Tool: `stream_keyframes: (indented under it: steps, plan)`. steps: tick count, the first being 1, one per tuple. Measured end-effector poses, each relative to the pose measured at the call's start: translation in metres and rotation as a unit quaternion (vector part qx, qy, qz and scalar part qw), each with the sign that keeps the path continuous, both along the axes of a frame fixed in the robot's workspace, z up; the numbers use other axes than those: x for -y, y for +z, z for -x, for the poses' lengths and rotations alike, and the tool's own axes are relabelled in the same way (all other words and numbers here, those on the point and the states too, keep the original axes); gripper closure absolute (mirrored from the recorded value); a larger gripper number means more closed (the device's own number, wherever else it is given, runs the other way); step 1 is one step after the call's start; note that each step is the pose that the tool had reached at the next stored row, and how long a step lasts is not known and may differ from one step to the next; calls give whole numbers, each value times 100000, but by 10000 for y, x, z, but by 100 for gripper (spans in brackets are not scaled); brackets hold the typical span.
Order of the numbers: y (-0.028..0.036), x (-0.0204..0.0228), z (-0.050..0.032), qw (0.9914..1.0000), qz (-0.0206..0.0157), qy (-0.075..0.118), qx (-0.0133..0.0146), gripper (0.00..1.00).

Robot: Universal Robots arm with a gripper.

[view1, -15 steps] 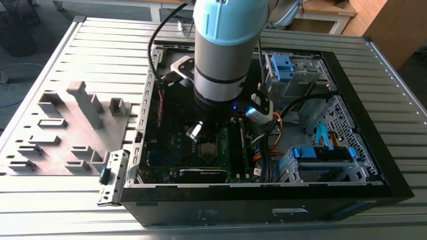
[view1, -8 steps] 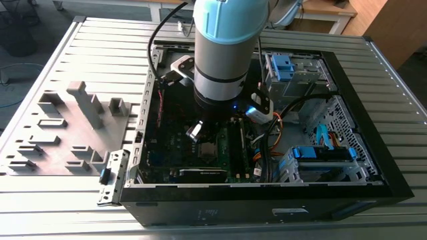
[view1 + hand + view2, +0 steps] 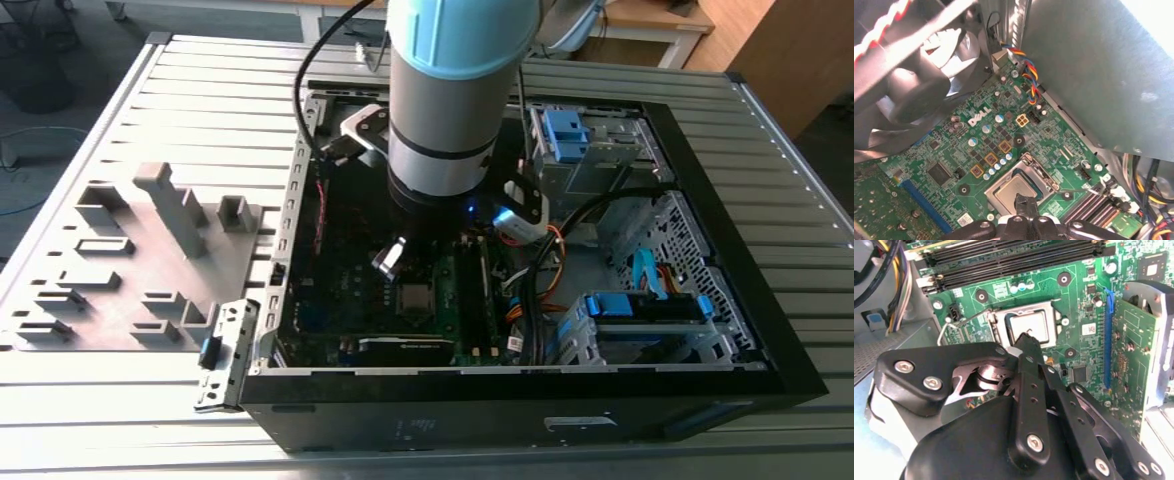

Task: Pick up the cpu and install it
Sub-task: 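Install the first cpu locking lever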

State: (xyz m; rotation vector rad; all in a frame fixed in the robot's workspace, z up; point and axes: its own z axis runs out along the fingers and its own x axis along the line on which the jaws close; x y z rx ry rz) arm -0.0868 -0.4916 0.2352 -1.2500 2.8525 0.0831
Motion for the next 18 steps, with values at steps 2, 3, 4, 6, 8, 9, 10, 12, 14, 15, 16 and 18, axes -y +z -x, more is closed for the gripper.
stream_keyframes:
  steps: [2,3,4,6,8,9,10,12,14,15,16,18]
  plan:
    - [58,0,0,99999,-367,-1,-1,89]
    - [84,0,0,99999,-483,1,-3,89]
    - [108,0,0,99998,-597,1,-5,89]
    - [156,0,0,99997,-823,-1,-1,89]
    - [202,0,0,99994,-1052,1,-2,89]
    - [227,0,0,99993,-1150,2,2,89]
    - [251,0,0,99992,-1239,-1,2,89]
    - [302,0,0,99989,-1450,2,4,89]
    - [351,0,0,99987,-1637,1,1,89]
    - [369,0,0,99986,-1694,-3,4,89]
    - [376,0,0,99985,-1711,-2,6,89]
    - [374,-1,0,99985,-1726,0,10,89]
